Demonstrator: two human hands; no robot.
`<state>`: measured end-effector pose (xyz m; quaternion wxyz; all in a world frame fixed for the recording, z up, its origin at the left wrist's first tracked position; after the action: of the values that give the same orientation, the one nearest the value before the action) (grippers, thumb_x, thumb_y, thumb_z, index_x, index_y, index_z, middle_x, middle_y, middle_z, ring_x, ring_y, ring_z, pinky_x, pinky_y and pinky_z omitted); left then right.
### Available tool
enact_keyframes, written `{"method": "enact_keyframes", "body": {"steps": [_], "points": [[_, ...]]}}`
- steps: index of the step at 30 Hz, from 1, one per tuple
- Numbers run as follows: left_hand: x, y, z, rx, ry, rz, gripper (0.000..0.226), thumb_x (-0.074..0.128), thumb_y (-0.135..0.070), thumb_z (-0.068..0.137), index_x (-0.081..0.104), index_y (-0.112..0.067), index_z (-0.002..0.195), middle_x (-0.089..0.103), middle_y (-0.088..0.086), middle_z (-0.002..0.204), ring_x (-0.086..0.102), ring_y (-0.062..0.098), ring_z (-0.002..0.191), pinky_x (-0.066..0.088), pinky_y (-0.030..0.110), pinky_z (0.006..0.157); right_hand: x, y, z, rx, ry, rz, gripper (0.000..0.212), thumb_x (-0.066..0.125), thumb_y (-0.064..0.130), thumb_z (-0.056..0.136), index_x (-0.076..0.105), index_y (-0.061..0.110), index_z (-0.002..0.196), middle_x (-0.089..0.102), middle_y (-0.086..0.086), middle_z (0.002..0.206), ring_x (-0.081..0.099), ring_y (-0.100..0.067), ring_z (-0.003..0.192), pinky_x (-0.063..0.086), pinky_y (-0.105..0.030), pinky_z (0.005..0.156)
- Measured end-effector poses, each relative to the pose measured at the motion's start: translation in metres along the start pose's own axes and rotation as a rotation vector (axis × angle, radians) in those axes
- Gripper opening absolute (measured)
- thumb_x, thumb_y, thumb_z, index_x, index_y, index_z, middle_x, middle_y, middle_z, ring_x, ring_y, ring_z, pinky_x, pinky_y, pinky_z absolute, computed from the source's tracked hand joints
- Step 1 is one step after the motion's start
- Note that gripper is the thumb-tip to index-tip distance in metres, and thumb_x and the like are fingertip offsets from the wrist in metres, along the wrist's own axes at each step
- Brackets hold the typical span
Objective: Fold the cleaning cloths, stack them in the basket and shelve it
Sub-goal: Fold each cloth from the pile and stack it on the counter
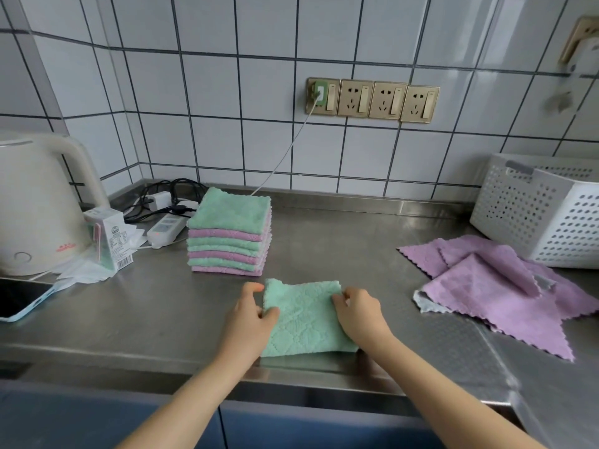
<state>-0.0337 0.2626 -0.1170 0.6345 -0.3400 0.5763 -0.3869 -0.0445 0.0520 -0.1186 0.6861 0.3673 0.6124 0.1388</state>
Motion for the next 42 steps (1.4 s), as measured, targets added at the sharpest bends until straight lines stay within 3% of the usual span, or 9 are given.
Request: {"method": "enact_keyframes", "body": {"steps": [5, 9, 16, 19, 21, 27, 34, 39, 42], "points": [[-0.002, -0.023, -0.012, 0.381, -0.095, 0.630, 0.051, 0.063, -0.027, 0.087, 0.039, -0.030, 0.132, 0.039, -0.003, 0.126, 0.052, 0.021, 0.100, 0.050, 0.033, 0.074, -0.005, 0.013, -0.009, -0.065, -0.073, -0.275, 0.019, 0.034, 0.022, 0.095, 0.037, 0.013, 0.112, 0.057, -0.008, 0.086, 0.052, -0.031, 0.072, 0.039, -0.033, 0.060], [0.015, 0.001, -0.006, 0.268, 0.250, 0.804, 0.050, 0.024, -0.039, 0.102, 0.014, -0.030, 0.150, 0.002, -0.007, 0.160, -0.003, 0.027, 0.146, 0.013, 0.042, 0.116, 0.002, 0.023, -0.019, -0.292, -0.115, -0.658, 0.041, 0.024, 0.027, 0.100, 0.027, 0.025, 0.140, 0.053, -0.009, 0.110, 0.062, -0.034, 0.076, 0.035, -0.033, 0.056], [0.016, 0.009, -0.002, 0.101, 0.373, 0.586, 0.053, 0.024, -0.037, 0.102, 0.009, -0.024, 0.152, 0.002, 0.005, 0.160, -0.012, 0.021, 0.146, 0.005, 0.038, 0.118, 0.004, 0.015, -0.018, -0.284, -0.078, -0.692, 0.046, 0.018, 0.036, 0.102, 0.023, 0.029, 0.147, 0.049, -0.008, 0.115, 0.063, -0.033, 0.084, 0.037, -0.033, 0.059], [0.009, -0.003, 0.003, 0.054, 0.234, 0.349, 0.049, 0.040, -0.026, 0.100, 0.030, -0.021, 0.147, 0.022, 0.006, 0.156, 0.023, 0.021, 0.143, 0.030, 0.029, 0.107, 0.003, 0.012, -0.016, -0.238, -0.077, -0.663, 0.044, 0.019, 0.036, 0.101, 0.038, 0.019, 0.137, 0.051, -0.007, 0.113, 0.063, -0.032, 0.087, 0.038, -0.033, 0.060], [0.007, -0.004, 0.009, 0.004, 0.174, 0.036, 0.048, 0.053, -0.014, 0.093, 0.042, -0.018, 0.140, 0.045, 0.005, 0.143, 0.056, 0.010, 0.111, 0.045, 0.022, 0.089, 0.002, 0.010, -0.015, -0.199, -0.076, -0.630, 0.041, 0.021, 0.036, 0.100, 0.049, 0.015, 0.122, 0.053, -0.006, 0.107, 0.062, -0.031, 0.087, 0.039, -0.033, 0.062], [0.004, 0.017, 0.011, -0.375, 0.080, -0.720, 0.074, 0.068, 0.001, 0.080, 0.033, -0.014, 0.143, 0.057, 0.013, 0.127, 0.064, 0.027, 0.102, 0.054, 0.041, 0.085, -0.003, 0.003, -0.014, -0.144, -0.090, -0.520, 0.035, 0.027, 0.037, 0.098, 0.052, 0.017, 0.113, 0.054, -0.002, 0.102, 0.060, -0.027, 0.084, 0.040, -0.032, 0.065], [-0.003, -0.004, 0.004, -0.242, 0.129, -0.761, 0.057, 0.062, 0.011, 0.081, 0.049, -0.018, 0.128, 0.075, 0.007, 0.096, 0.071, 0.023, 0.090, 0.054, 0.043, 0.084, -0.002, 0.010, -0.023, -0.217, -0.146, -0.526, 0.034, 0.027, 0.039, 0.099, 0.053, 0.018, 0.105, 0.051, 0.000, 0.102, 0.052, -0.024, 0.088, 0.043, -0.033, 0.073], [-0.050, -0.045, 0.058, -0.045, -0.001, -0.877, 0.058, 0.058, 0.016, 0.079, 0.048, -0.016, 0.127, 0.073, 0.004, 0.081, 0.070, 0.016, 0.071, 0.057, 0.029, 0.063, -0.011, 0.065, 0.006, -0.264, -0.028, 0.172, 0.028, 0.046, 0.034, 0.096, 0.042, 0.016, 0.075, 0.048, 0.002, 0.073, 0.044, -0.017, 0.067, 0.033, -0.030, 0.061], [-0.091, -0.064, 0.117, -0.001, -0.068, -0.766, 0.059, 0.065, 0.004, 0.081, 0.048, -0.016, 0.133, 0.067, 0.010, 0.104, 0.068, 0.022, 0.085, 0.056, 0.034, 0.070, -0.009, 0.109, 0.050, -0.223, 0.011, 0.555, 0.016, 0.050, 0.020, 0.092, 0.049, 0.013, 0.078, 0.046, 0.000, 0.072, 0.041, -0.017, 0.067, 0.037, -0.030, 0.063]]}}
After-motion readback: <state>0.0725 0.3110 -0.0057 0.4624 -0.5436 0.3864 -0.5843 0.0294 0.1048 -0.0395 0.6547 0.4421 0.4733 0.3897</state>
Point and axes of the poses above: each hand's wrist, its own z-axis towards the middle knuckle, its own x-axis out of the palm, y = z × x, the point moved 7 cm from there along z, towards the middle knuckle
